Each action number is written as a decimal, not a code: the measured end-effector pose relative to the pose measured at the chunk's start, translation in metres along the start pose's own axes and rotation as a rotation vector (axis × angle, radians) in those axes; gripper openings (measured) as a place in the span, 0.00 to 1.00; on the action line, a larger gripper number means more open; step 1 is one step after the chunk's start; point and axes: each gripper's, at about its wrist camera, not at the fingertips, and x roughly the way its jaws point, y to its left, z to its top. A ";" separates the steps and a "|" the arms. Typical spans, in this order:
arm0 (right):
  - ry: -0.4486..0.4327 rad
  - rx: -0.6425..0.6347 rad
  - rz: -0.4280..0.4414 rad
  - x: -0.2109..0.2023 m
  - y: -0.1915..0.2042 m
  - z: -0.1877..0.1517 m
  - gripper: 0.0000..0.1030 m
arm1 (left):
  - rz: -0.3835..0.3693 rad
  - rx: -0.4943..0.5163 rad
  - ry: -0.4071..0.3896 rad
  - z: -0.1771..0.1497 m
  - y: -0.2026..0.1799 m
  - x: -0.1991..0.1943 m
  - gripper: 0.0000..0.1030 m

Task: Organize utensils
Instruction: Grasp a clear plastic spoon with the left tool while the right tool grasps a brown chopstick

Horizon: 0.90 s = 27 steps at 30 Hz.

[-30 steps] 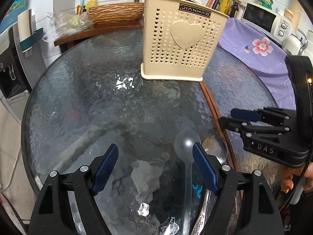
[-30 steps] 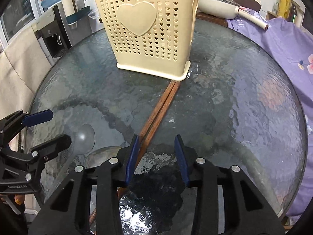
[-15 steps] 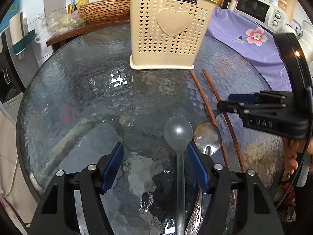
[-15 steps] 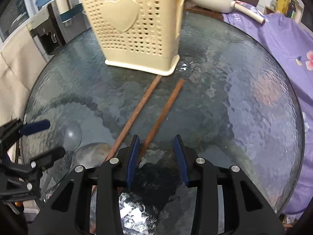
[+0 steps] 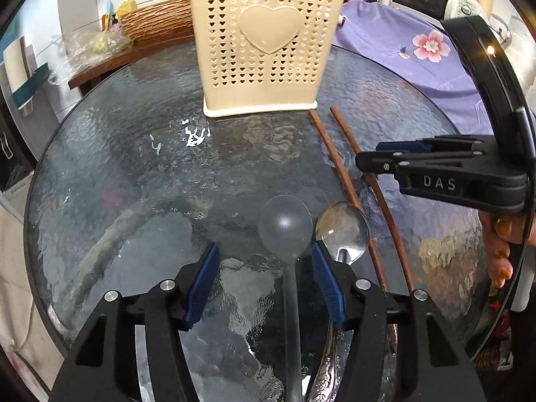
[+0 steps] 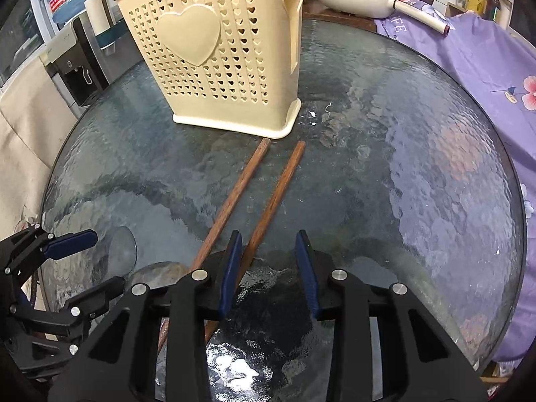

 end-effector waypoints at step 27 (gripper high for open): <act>0.016 0.059 -0.086 0.023 0.001 0.040 0.14 | 0.087 -0.012 -0.014 0.007 -0.025 0.008 0.39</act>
